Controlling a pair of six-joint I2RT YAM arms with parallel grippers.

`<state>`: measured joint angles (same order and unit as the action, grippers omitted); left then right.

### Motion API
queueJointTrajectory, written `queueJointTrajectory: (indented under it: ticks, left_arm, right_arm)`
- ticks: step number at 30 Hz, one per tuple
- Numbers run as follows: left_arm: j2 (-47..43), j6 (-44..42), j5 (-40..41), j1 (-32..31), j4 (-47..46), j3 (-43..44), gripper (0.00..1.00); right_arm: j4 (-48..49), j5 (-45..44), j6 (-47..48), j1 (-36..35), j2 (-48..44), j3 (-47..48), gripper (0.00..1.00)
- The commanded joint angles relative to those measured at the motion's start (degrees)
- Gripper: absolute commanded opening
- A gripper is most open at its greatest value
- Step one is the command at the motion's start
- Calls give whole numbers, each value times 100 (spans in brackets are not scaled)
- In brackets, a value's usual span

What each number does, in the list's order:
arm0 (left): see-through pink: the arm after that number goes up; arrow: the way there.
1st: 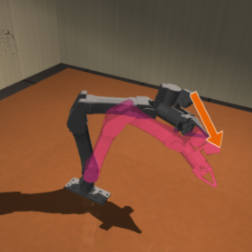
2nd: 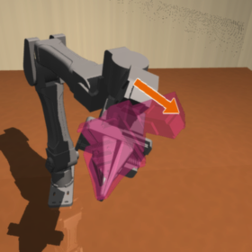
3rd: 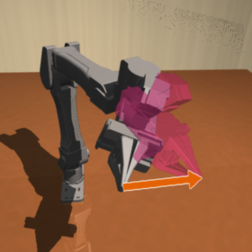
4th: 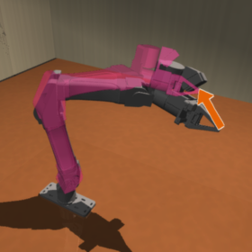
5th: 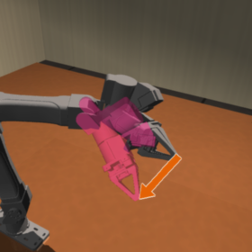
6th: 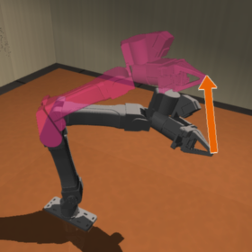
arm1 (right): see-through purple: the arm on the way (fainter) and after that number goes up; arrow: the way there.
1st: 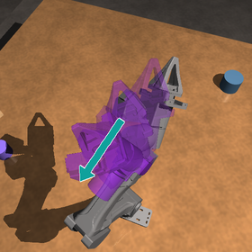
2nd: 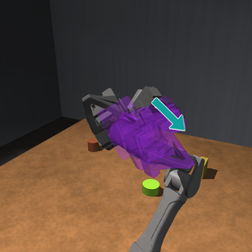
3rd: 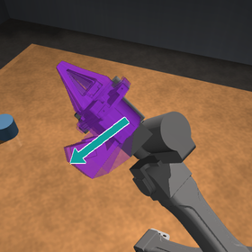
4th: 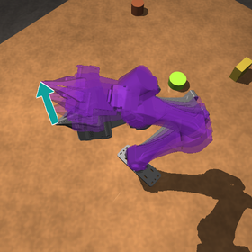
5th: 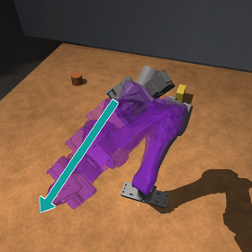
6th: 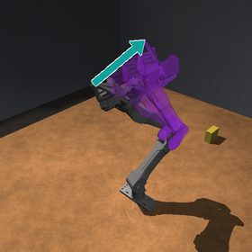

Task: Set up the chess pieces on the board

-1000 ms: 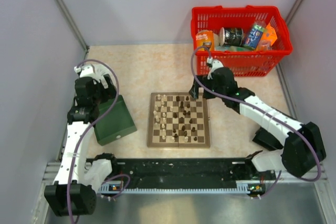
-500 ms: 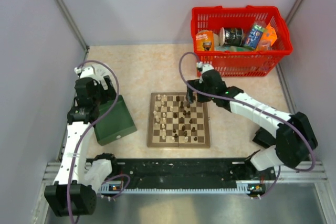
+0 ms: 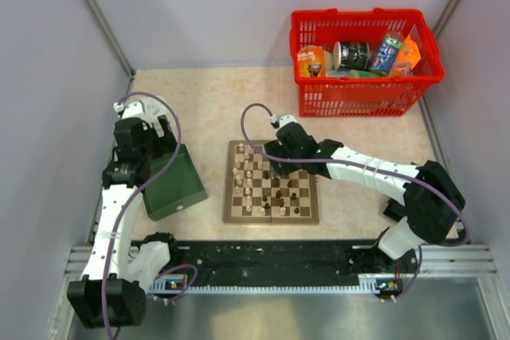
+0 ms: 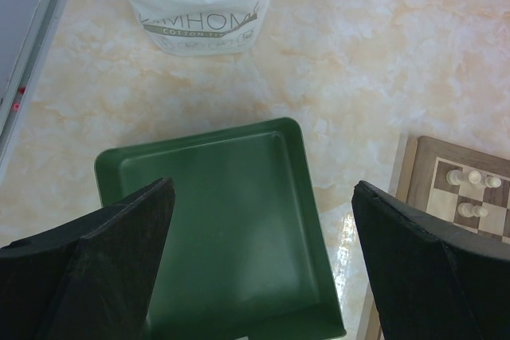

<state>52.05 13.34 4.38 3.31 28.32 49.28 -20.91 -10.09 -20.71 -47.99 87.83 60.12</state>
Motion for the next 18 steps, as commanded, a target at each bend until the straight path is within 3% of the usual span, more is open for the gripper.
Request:
queueJointTrajectory:
  ticks: [1, 11, 15, 18]
  left_arm:
    - [-11, -60, 98, 3, -28, 3, 99]
    - [-55, -69, 177, 3, -19, -50, 99]
    - [-55, -69, 212, 3, -10, -41, 99]
    - [-64, -69, 221, 3, -10, -41, 99]
  right_arm:
    - [-71, -186, -223, -228, 85, 273, 72]
    - [34, -634, -416, -246, -91, 307, 64]
    - [-10, -1336, -302, -229, -249, 395, 52]
    - [-10, -1312, -302, -62, -363, 422, 44]
